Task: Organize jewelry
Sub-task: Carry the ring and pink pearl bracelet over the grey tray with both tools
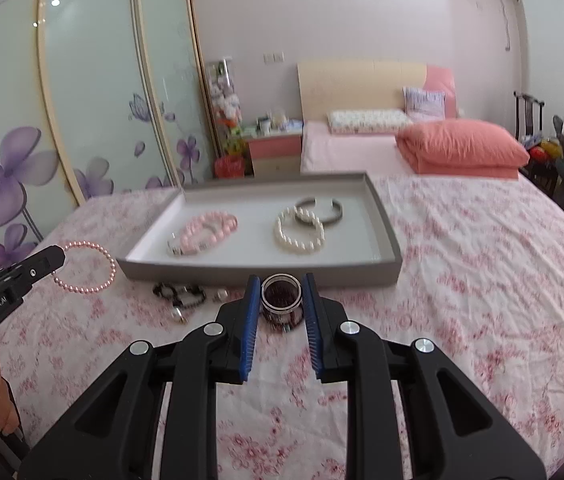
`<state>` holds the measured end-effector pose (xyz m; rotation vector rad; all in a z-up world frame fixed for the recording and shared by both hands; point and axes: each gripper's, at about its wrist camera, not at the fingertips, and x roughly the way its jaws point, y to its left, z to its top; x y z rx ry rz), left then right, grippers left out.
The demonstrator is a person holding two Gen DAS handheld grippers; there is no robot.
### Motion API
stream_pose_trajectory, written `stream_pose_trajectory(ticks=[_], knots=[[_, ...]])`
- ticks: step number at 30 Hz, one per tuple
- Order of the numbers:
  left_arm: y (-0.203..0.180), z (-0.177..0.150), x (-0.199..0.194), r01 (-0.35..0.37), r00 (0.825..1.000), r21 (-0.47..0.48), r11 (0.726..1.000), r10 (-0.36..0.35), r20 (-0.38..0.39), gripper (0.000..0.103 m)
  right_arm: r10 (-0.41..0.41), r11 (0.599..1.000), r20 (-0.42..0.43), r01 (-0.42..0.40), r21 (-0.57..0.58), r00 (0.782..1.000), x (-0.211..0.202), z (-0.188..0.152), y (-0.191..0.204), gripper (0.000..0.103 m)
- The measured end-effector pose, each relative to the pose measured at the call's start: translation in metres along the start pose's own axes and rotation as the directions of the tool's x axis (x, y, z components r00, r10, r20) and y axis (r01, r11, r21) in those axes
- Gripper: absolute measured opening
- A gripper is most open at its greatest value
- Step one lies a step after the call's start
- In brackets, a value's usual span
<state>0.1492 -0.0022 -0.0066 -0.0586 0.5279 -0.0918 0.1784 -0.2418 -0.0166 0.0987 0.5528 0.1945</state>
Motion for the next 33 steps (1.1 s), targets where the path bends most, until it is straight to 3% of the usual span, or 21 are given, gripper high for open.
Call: stream_pose_trajectory(ticks=[7, 22, 28, 33], knots=[[-0.017, 0.009, -0.011, -0.046, 0.997, 0.071, 0.996, 0.041, 0.069, 0.007, -0.022, 0.999, 0.117, 0.025, -0.030, 0.993, -0.016, 0.011, 0.007, 0.023], [-0.032, 0.028, 0.010, -0.063, 0.994, 0.121, 0.991, 0.051, 0.099, 0.007, -0.053, 0.997, 0.224, 0.065, -0.048, 0.973, -0.010, 0.046, 0.009, 0.023], [-0.034, 0.047, 0.036, -0.076, 0.992, 0.123, 0.989, 0.062, 0.114, 0.006, -0.065, 0.997, 0.239, 0.072, -0.022, 0.969, 0.009, 0.066, 0.002, 0.023], [-0.035, 0.059, 0.063, -0.065, 0.994, 0.126, 0.990, 0.053, 0.100, 0.007, -0.076, 0.997, 0.203, 0.079, -0.009, 0.976, 0.039, 0.077, -0.007, 0.023]])
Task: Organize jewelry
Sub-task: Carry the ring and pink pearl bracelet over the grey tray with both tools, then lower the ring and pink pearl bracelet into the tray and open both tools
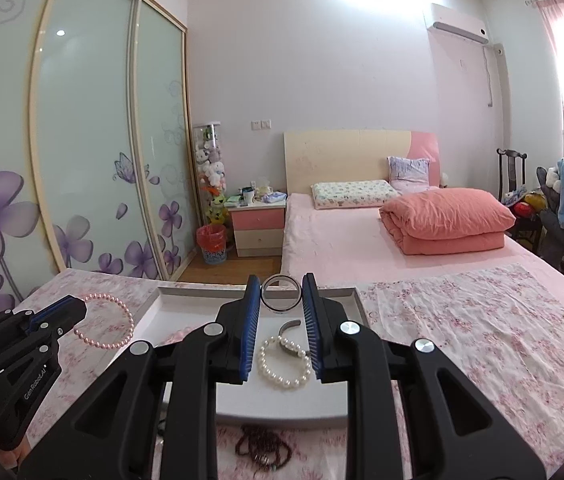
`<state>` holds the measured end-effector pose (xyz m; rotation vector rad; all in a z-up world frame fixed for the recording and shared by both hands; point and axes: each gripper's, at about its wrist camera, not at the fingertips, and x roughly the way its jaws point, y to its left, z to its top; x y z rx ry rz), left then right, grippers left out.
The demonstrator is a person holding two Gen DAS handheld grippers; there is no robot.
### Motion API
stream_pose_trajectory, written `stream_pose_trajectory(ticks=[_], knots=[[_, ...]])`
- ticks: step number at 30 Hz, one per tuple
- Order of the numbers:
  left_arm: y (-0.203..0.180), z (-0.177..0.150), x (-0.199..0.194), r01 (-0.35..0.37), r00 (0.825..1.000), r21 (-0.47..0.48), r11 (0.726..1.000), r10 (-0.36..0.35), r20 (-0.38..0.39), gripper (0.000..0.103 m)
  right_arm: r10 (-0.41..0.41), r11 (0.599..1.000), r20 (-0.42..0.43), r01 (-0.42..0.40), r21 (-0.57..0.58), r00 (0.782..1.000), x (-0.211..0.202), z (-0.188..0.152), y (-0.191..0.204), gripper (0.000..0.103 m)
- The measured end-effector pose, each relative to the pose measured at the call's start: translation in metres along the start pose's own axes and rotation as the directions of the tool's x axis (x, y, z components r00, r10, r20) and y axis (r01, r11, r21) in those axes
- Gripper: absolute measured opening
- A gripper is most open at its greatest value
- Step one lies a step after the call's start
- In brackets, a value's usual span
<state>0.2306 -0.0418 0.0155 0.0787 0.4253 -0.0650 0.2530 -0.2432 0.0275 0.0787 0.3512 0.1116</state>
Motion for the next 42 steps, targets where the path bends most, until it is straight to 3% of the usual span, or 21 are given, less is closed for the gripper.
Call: stream_pose_trajectory(ticks=[11, 18, 21, 32, 37, 42], knots=[[-0.003, 0.005, 0.069, 0.014, 0.996, -0.006, 1.000, -0.015, -0.091, 0.007, 0.019, 0.999, -0.158, -0.013, 0.039, 0.987, 0.072, -0.012, -0.005, 0.023], [-0.009, 0.001, 0.095, 0.041, 0.990, -0.002, 0.999, -0.041, -0.133, 0.007, 0.042, 0.998, -0.214, -0.032, 0.052, 0.976, 0.091, -0.017, -0.001, 0.024], [-0.007, 0.001, 0.101, 0.039, 0.989, -0.013, 0.999, -0.040, -0.139, 0.010, 0.045, 0.997, -0.214, -0.029, 0.075, 0.976, 0.089, -0.018, -0.007, 0.042], [0.020, 0.005, 0.096, -0.028, 0.990, -0.083, 0.996, 0.017, -0.137, 0.016, 0.024, 0.996, -0.202, -0.006, 0.086, 0.979, 0.080, -0.013, -0.014, 0.043], [0.027, 0.003, 0.083, -0.041, 0.991, -0.087, 0.995, 0.029, -0.132, 0.017, 0.029, 0.998, -0.200, -0.015, 0.067, 0.979, 0.071, -0.013, -0.009, 0.043], [0.034, -0.003, 0.061, -0.043, 0.992, -0.087, 0.995, 0.032, -0.122, 0.024, 0.037, 0.998, -0.208, -0.026, 0.051, 0.977, 0.055, -0.018, -0.005, 0.043]])
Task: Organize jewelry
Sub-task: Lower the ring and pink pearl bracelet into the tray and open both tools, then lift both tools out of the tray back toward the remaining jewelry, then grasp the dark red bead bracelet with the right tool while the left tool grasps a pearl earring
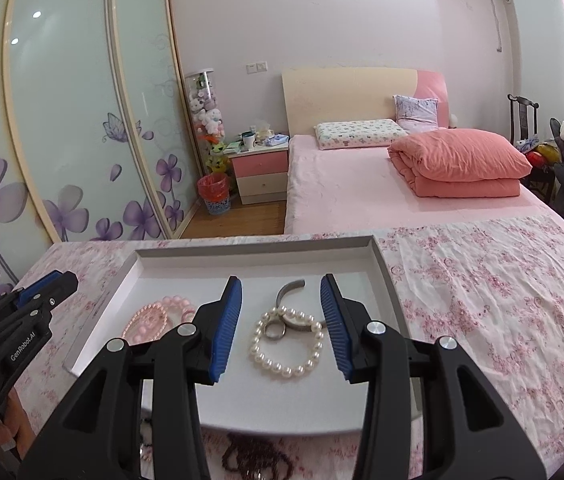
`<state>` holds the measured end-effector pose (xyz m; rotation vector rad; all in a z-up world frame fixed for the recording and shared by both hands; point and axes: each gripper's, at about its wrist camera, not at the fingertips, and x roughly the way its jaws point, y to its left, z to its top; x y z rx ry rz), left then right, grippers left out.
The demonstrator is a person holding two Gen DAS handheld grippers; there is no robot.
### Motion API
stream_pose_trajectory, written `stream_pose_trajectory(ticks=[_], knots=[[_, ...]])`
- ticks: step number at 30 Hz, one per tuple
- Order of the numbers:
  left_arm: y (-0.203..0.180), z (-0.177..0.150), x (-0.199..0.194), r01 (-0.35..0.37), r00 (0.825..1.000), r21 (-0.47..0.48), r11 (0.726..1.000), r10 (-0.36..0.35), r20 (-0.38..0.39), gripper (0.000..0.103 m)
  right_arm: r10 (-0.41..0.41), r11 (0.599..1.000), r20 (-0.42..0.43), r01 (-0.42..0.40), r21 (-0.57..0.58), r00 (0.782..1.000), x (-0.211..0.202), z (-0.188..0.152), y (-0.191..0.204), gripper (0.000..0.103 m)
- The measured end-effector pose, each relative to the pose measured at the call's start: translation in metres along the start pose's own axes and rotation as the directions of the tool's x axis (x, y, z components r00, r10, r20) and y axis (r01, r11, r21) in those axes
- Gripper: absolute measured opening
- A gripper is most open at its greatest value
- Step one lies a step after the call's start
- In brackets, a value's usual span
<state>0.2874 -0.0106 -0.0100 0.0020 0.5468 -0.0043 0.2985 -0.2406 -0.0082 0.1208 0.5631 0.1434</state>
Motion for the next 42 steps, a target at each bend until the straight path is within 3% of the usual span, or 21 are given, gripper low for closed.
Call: stream_pose_trajectory(ticks=[10, 19, 21, 26, 37, 39, 42], knots=[[0.018, -0.042, -0.051, 0.015, 0.999, 0.014, 1.000, -0.015, -0.032, 0.042, 0.016, 0.996, -0.127, -0.027, -0.090, 0.992, -0.027, -0.051, 0.013, 0.043], [0.027, -0.079, -0.065, 0.054, 0.990, 0.029, 0.998, -0.050, -0.129, 0.060, 0.007, 0.996, -0.285, -0.033, -0.087, 0.958, -0.022, -0.094, 0.009, 0.043], [0.029, -0.084, -0.062, 0.050, 0.988, 0.025, 0.998, -0.046, -0.146, 0.062, 0.001, 0.995, -0.306, -0.030, -0.092, 0.952, -0.017, -0.097, 0.010, 0.043], [0.032, -0.090, -0.054, 0.049, 0.982, 0.002, 0.999, -0.047, -0.180, 0.064, -0.026, 0.990, -0.307, -0.019, -0.142, 0.951, -0.006, -0.094, 0.020, 0.067], [0.027, -0.090, -0.053, 0.064, 0.980, 0.020, 0.998, -0.059, -0.191, 0.065, -0.041, 0.991, -0.342, -0.006, -0.135, 0.939, 0.025, -0.083, 0.023, 0.068], [0.024, -0.089, -0.052, 0.075, 0.977, 0.020, 0.997, -0.070, -0.200, 0.065, -0.039, 0.990, -0.340, -0.010, -0.141, 0.940, 0.025, -0.084, 0.026, 0.064], [0.019, -0.089, -0.051, 0.092, 0.974, 0.024, 0.995, -0.085, -0.210, 0.065, -0.021, 0.989, -0.332, -0.029, -0.146, 0.943, 0.022, -0.084, 0.028, 0.033]])
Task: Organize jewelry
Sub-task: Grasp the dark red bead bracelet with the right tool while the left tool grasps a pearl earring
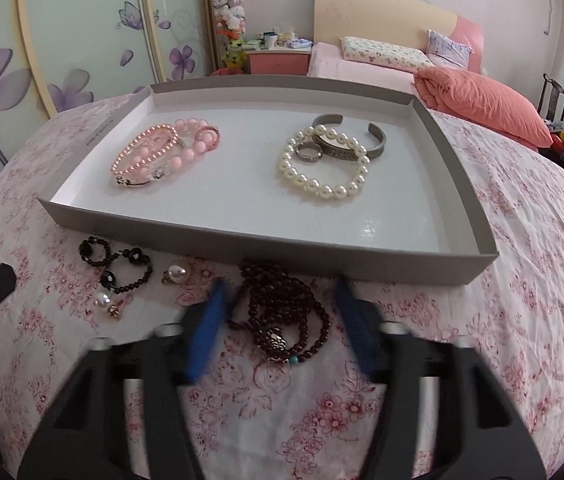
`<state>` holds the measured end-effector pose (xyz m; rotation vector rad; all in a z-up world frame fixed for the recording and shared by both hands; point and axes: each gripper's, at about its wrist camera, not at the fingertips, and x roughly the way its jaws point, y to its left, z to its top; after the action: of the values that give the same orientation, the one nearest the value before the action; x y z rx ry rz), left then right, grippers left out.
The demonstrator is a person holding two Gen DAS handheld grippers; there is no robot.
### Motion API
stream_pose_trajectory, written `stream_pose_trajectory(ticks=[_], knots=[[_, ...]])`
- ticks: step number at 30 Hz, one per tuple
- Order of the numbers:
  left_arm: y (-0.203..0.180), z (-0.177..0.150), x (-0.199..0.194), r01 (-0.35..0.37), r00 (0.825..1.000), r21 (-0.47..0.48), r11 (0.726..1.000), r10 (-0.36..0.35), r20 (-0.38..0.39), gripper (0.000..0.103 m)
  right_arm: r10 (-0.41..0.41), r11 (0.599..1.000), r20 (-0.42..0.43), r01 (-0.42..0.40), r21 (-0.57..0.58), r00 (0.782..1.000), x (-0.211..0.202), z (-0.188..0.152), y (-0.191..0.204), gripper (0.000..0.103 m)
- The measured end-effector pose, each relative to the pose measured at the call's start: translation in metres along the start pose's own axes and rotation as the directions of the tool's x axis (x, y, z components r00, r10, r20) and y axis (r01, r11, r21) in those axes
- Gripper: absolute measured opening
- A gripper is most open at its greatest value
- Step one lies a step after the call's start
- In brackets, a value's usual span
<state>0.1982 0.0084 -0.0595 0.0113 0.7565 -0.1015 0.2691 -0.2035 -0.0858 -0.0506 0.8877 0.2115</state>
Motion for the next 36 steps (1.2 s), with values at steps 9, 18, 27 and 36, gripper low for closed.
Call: stream_pose_trajectory(ticks=[9, 18, 27, 36], knots=[[-0.027, -0.001, 0.009, 0.060, 0.997, 0.044, 0.997, -0.058, -0.051, 0.065, -0.007, 1.000, 0.001, 0.007, 0.027, 1.000, -0.024, -0.026, -0.016, 0.016], [-0.059, -0.002, 0.032, 0.092, 0.988, 0.075, 0.993, -0.082, -0.131, 0.064, -0.061, 0.994, 0.001, 0.060, 0.086, 0.998, -0.043, -0.048, -0.037, 0.016], [-0.079, 0.006, 0.058, 0.049, 0.985, 0.049, 0.998, -0.041, -0.169, 0.043, -0.040, 0.995, 0.003, 0.039, 0.097, 0.999, -0.043, -0.049, -0.041, 0.017], [-0.079, 0.006, 0.058, 0.032, 0.988, 0.055, 0.998, -0.023, -0.156, 0.019, -0.028, 0.994, 0.005, 0.027, 0.106, 1.000, -0.043, -0.050, -0.042, 0.017]])
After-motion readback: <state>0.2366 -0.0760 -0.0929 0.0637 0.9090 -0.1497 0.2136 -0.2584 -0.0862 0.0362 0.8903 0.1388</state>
